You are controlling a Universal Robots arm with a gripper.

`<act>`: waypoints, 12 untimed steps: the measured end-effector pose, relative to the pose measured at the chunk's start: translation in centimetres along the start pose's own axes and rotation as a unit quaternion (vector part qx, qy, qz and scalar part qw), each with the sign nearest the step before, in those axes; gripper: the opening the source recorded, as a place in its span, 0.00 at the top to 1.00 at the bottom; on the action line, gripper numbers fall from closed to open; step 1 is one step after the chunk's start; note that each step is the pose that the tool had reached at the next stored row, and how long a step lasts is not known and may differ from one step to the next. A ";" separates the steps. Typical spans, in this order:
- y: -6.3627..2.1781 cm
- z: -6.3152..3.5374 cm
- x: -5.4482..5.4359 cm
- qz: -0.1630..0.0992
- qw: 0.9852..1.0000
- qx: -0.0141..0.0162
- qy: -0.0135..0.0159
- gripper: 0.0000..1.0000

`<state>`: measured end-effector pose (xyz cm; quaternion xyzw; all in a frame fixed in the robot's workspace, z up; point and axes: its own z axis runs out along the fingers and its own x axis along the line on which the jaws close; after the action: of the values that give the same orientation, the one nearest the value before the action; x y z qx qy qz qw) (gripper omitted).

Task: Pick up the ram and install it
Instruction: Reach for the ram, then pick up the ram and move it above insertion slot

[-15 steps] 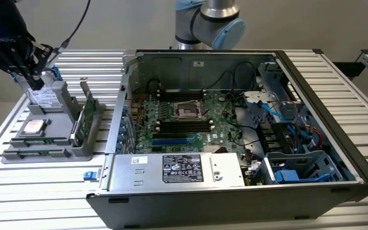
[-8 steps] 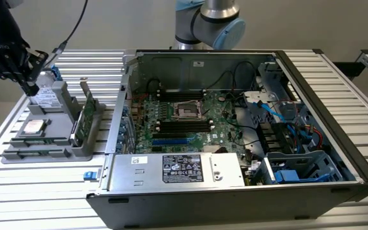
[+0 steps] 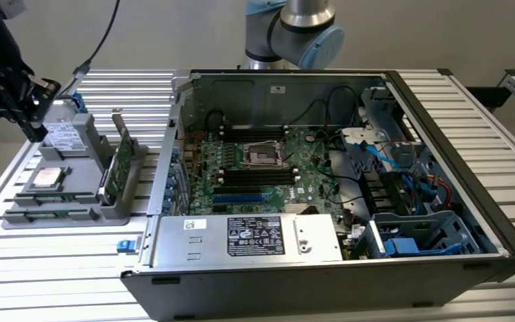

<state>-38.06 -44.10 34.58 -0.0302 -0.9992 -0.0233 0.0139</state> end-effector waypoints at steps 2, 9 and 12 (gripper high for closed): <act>-0.26 0.09 0.1 0.000 1.000 0.000 0.002 0.90; -0.38 0.15 0.2 -0.001 1.000 0.000 0.002 0.90; -0.38 0.15 0.2 -0.001 1.000 0.000 0.002 0.90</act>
<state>-38.32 -44.46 34.41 -0.0296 -0.9992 -0.0231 0.0160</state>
